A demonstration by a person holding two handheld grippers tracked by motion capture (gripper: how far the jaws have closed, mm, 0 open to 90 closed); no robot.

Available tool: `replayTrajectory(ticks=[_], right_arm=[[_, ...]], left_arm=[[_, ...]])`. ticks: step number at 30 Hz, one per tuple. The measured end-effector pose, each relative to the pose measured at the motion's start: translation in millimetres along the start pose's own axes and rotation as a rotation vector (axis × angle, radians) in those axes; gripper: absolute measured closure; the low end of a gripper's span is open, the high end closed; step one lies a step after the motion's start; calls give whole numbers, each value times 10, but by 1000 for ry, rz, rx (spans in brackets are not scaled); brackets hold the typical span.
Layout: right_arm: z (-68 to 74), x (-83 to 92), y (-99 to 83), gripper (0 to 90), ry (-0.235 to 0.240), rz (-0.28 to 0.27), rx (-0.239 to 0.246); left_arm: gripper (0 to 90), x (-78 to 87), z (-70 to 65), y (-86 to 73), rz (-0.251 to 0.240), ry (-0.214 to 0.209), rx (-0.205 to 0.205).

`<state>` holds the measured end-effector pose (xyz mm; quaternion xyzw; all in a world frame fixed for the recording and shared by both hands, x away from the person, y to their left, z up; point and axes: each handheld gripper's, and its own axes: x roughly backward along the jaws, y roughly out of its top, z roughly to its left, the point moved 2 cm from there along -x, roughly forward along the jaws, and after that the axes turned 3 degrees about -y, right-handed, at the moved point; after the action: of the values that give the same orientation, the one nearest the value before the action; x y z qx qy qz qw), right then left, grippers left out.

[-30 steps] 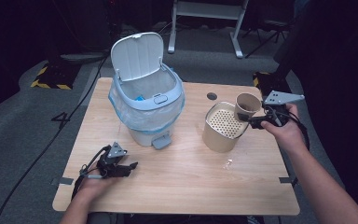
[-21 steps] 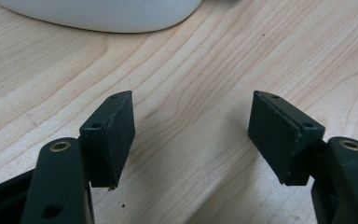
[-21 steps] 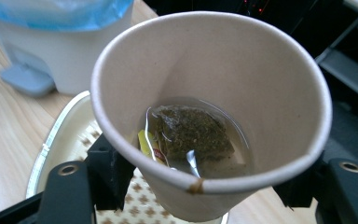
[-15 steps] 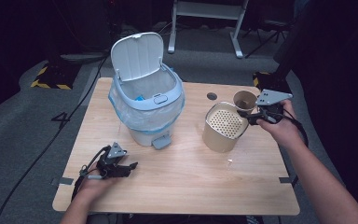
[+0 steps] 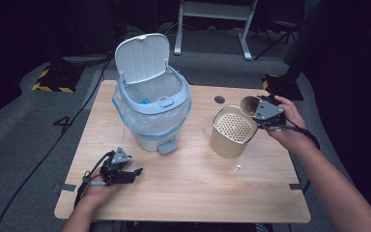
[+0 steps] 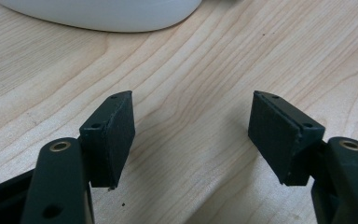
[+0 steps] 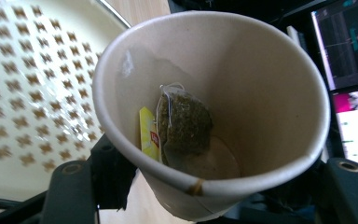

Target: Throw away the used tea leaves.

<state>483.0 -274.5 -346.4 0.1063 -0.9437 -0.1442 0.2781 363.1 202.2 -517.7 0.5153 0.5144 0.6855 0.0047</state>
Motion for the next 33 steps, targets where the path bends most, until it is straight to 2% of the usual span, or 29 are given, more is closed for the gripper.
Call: replayTrajectory(ticks=[2, 3, 5, 8, 9, 11, 12, 13, 14, 15, 16, 17, 19, 24, 31, 33], right_arm=[[13, -9, 12, 344, -26, 21, 47], [13, -9, 12, 344, -26, 21, 47], [26, -25, 24, 344, -59, 50, 137], [45, -33, 36, 345, -103, 85, 233], [45, -33, 36, 345, -103, 85, 233], [70, -35, 48, 347, -154, 120, 319], [80, -32, 53, 348, -174, 132, 344], [80, -32, 53, 348, -174, 132, 344], [89, -28, 69, 348, -212, 149, 401], [89, -28, 69, 348, -212, 149, 401], [97, -25, 77, 348, -228, 155, 421], [106, -21, 93, 348, -261, 170, 482], [120, -23, 111, 348, -288, 190, 548], [149, -12, 157, 349, -363, 227, 685], [182, 42, 255, 349, -497, 276, 923], [190, 57, 288, 349, -522, 276, 961]], left_arm=[[320, 0, 0, 0, 0, 0, 0], [320, 0, 0, 0, 0, 0, 0], [320, 0, 0, 0, 0, 1, -1], [320, 0, 0, 0, 0, 0, 0], [320, 0, 0, 0, 0, 0, 0], [320, 0, 0, 0, 0, 1, -1], [320, 0, 0, 0, 0, 0, 0], [320, 0, 0, 0, 0, 0, 0], [320, 0, 0, 0, 0, 0, 0], [320, 0, 0, 0, 0, 0, 0], [320, 0, 0, 0, 0, 0, 0], [320, 0, 0, 0, 0, 0, 0], [320, 0, 0, 0, 0, 1, -1], [320, 0, 0, 0, 1, 1, -2], [320, 0, 0, 0, 0, 1, -2], [320, 0, 0, 0, 1, 1, -2]])
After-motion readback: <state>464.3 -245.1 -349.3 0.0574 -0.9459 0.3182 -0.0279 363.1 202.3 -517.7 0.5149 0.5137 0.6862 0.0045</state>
